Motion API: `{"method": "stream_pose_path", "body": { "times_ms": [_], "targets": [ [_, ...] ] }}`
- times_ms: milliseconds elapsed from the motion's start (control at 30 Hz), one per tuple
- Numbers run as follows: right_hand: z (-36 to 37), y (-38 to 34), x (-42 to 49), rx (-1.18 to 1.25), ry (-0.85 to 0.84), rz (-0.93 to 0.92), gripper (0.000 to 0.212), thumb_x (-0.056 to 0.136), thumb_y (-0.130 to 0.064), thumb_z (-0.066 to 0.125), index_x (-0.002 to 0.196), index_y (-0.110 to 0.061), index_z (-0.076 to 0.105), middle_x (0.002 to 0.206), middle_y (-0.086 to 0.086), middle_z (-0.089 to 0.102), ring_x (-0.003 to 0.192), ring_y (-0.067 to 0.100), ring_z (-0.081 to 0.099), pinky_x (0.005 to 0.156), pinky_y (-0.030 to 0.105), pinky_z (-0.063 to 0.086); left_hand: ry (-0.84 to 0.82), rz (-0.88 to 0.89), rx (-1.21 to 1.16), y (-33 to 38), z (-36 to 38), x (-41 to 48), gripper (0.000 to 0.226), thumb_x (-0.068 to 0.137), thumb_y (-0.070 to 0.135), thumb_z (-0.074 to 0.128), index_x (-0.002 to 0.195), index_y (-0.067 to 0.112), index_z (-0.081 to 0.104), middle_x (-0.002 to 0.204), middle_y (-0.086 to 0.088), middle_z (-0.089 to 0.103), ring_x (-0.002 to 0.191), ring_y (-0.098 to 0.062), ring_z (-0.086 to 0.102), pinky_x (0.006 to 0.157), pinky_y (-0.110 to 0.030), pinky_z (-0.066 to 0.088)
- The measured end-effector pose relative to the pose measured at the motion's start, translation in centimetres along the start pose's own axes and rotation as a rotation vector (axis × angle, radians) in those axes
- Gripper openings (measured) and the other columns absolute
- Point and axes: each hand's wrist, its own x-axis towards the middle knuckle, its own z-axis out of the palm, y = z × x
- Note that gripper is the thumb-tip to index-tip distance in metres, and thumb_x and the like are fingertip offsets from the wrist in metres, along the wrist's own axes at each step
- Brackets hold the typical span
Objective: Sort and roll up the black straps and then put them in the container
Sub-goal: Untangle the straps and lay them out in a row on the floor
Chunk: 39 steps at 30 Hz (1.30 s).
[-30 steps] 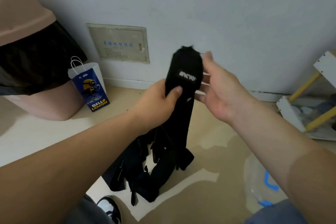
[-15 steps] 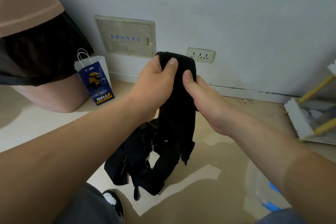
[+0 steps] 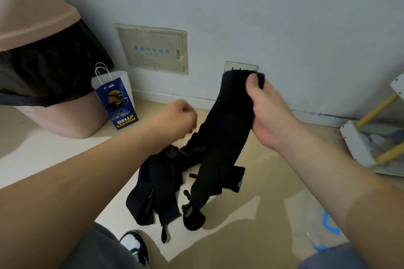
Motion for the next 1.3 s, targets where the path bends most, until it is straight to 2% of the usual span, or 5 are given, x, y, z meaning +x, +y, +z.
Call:
{"method": "stream_pose_path", "body": {
  "times_ms": [200, 433, 600, 1033, 1300],
  "targets": [
    [-0.4, -1.6, -0.8, 0.177, 0.038, 0.097, 0.031, 0.11, -0.052, 0.047, 0.129, -0.034, 0.063, 0.119, -0.002, 0.077, 0.103, 0.022, 0.077, 0.076, 0.047, 0.066, -0.36, 0.007, 0.572, -2.6, 3.3, 0.0, 0.023, 0.098, 0.023, 0.066, 0.117, 0.013, 0.073, 0.113, 0.002, 0.074, 0.108, -0.018, 0.067, 0.095, -0.029, 0.054],
    [-1.0, -1.7, -1.0, 0.294, 0.028, 0.146, 0.036, 0.108, -0.054, 0.051, 0.131, -0.03, 0.065, 0.103, 0.002, 0.082, 0.086, 0.023, 0.082, 0.062, 0.041, 0.065, -0.298, -0.014, 0.206, -3.0, 6.3, 1.3, 0.065, 0.088, 0.034, 0.083, 0.142, 0.034, 0.047, 0.12, -0.004, 0.074, 0.103, -0.016, 0.073, 0.092, -0.029, 0.06],
    [-1.4, -1.3, -0.5, 0.41, 0.006, 0.246, 0.055, 0.105, -0.062, 0.05, 0.139, -0.021, 0.066, 0.106, 0.015, 0.081, 0.087, 0.034, 0.081, 0.067, 0.045, 0.066, -0.356, 0.071, 0.412, -2.0, 8.6, 1.7, 0.025, 0.1, 0.019, 0.066, 0.118, 0.028, 0.052, 0.101, 0.013, 0.054, 0.089, -0.004, 0.055, 0.074, -0.005, 0.04],
    [-4.6, -2.6, 0.7, 0.359, 0.153, 0.123, 0.042, 0.106, -0.057, 0.053, 0.13, -0.026, 0.07, 0.106, 0.006, 0.083, 0.088, 0.025, 0.082, 0.062, 0.038, 0.065, -0.266, -0.219, 0.735, -5.8, 4.1, 4.3, 0.035, 0.111, 0.035, 0.044, 0.13, 0.011, 0.06, 0.105, -0.013, 0.069, 0.089, -0.033, 0.074, 0.081, -0.045, 0.064],
    [-3.6, -1.8, -0.2, 0.102, 0.109, 0.013, 0.037, 0.11, -0.053, 0.048, 0.135, -0.031, 0.064, 0.12, -0.003, 0.078, 0.104, 0.018, 0.078, 0.072, 0.036, 0.065, -0.183, -0.156, 0.633, -6.1, 3.1, 3.8, 0.03, 0.103, 0.023, 0.057, 0.13, 0.012, 0.064, 0.109, -0.005, 0.068, 0.103, -0.028, 0.066, 0.083, -0.032, 0.05]
  ]
}}
